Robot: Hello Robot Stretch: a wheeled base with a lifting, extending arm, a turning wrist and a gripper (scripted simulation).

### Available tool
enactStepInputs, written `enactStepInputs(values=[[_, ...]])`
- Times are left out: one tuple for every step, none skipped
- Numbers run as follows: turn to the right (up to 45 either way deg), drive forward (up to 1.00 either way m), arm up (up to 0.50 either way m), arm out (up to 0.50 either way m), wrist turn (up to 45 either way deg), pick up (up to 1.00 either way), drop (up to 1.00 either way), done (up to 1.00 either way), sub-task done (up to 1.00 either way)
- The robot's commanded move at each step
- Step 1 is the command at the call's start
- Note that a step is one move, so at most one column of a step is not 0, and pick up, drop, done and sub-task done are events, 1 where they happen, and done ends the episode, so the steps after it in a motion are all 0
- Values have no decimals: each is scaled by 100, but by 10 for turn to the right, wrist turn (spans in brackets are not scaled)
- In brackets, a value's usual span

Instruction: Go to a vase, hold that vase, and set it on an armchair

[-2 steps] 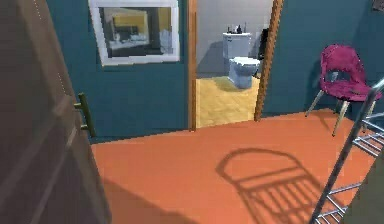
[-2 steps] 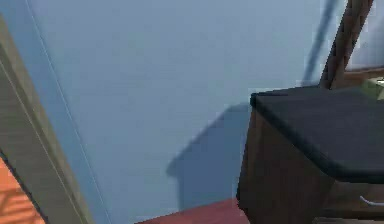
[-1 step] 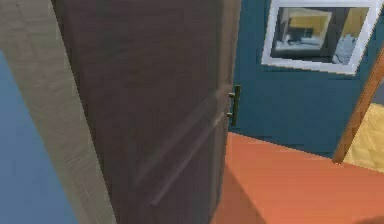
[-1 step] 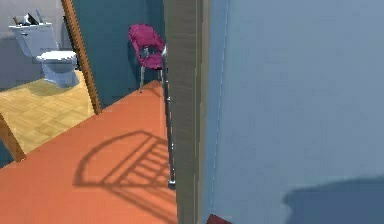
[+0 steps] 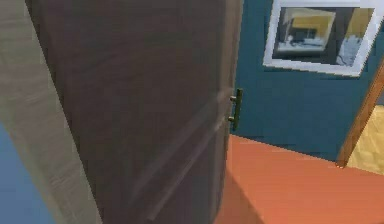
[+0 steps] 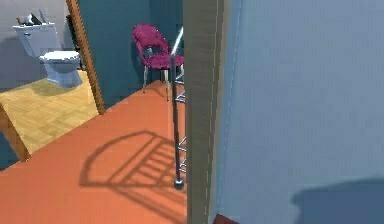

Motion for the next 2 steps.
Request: enactStepInputs(values=[[450, 0, 0, 0, 0, 0, 0, 0, 0], [0, 50, 0, 0, 0, 0, 0, 0, 0]])
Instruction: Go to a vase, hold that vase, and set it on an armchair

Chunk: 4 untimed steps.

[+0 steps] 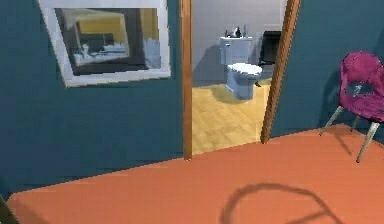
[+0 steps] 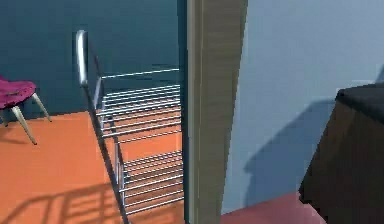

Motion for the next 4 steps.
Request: enactStepInputs(values=[[240, 0, 0, 0, 0, 0, 0, 0, 0], [0, 90, 0, 0, 0, 0, 0, 0, 0], [450, 0, 0, 0, 0, 0, 0, 0, 0], [30, 0, 0, 0, 0, 0, 0, 0, 0]])
